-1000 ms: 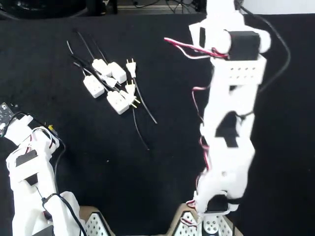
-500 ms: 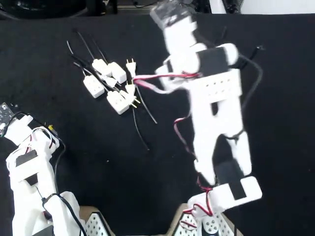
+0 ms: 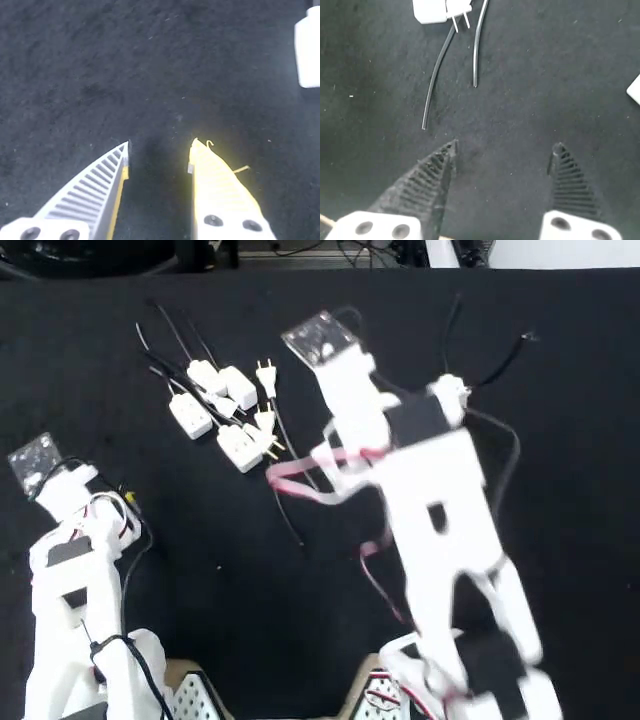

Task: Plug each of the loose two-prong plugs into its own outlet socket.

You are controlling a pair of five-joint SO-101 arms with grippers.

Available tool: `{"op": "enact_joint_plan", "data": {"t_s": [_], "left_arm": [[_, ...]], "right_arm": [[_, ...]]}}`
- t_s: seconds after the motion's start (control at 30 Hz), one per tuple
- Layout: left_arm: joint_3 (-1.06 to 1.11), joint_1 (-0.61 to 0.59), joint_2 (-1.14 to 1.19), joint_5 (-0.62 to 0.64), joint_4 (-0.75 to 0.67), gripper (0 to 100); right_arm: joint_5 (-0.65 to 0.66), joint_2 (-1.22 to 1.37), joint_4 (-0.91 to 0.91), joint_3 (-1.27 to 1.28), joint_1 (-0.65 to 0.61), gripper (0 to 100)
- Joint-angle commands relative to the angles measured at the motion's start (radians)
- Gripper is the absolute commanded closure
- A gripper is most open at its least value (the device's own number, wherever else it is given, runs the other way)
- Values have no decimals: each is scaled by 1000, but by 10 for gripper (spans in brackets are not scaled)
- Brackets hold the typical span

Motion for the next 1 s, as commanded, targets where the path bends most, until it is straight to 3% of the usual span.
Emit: {"op": "enact_joint_plan", "data": {"t_s": [0.0,0.13,0.27,0.43,0.67,0.83,0.97], "left_arm": [[-104,27,-15,-32,49,797],[-177,27,-15,-43,106,795],[-306,28,-5,-157,186,795],[-535,30,152,-203,267,795],[-915,143,565,-203,417,798],[-1145,219,801,-189,442,795],[-1274,237,928,-38,442,793]], "right_arm": [[-11,-231,-150,228,9,727],[-11,-372,-350,455,12,727],[-20,-389,-537,654,5,727],[-55,-386,-752,832,-44,727],[-51,-384,-921,983,-57,727],[-46,-384,-1089,1107,-57,727],[-46,-384,-1135,1122,-57,727]]}}
